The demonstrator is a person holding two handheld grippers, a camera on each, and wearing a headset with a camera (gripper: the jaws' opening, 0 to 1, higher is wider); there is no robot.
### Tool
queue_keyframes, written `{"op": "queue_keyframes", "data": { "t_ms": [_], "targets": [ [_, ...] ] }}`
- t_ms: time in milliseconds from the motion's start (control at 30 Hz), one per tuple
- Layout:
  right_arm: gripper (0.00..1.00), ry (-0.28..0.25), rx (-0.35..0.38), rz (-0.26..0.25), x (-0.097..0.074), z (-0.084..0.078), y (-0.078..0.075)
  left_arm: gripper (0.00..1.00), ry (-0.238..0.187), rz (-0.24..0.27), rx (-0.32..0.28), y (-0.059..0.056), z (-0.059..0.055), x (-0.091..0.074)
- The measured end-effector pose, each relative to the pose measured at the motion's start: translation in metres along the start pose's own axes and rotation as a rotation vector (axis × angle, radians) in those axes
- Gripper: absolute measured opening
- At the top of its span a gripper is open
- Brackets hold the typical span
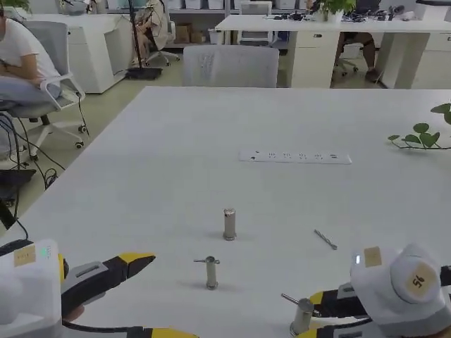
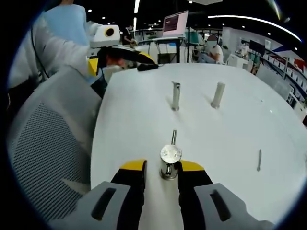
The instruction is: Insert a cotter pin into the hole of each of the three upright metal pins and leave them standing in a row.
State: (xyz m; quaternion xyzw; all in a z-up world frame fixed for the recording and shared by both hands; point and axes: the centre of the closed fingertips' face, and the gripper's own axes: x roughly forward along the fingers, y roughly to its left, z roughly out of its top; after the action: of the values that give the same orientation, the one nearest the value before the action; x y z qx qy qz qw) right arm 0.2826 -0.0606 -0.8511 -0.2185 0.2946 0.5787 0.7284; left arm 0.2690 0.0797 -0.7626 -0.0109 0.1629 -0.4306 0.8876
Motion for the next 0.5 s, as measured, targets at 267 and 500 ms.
{"op": "queue_keyframes", "data": {
  "t_ms": [267, 500],
  "targets": [
    [0.22, -0.020, 0.017, -0.019, 0.003, -0.001, -0.006, 0.86, 0.005, 0.009, -0.003, 0.002, -0.002, -0.004],
    [0.16, -0.052, 0.032, -0.024, 0.003, -0.001, -0.011, 0.86, 0.002, 0.018, -0.005, 0.004, -0.002, -0.008]
  ]
}}
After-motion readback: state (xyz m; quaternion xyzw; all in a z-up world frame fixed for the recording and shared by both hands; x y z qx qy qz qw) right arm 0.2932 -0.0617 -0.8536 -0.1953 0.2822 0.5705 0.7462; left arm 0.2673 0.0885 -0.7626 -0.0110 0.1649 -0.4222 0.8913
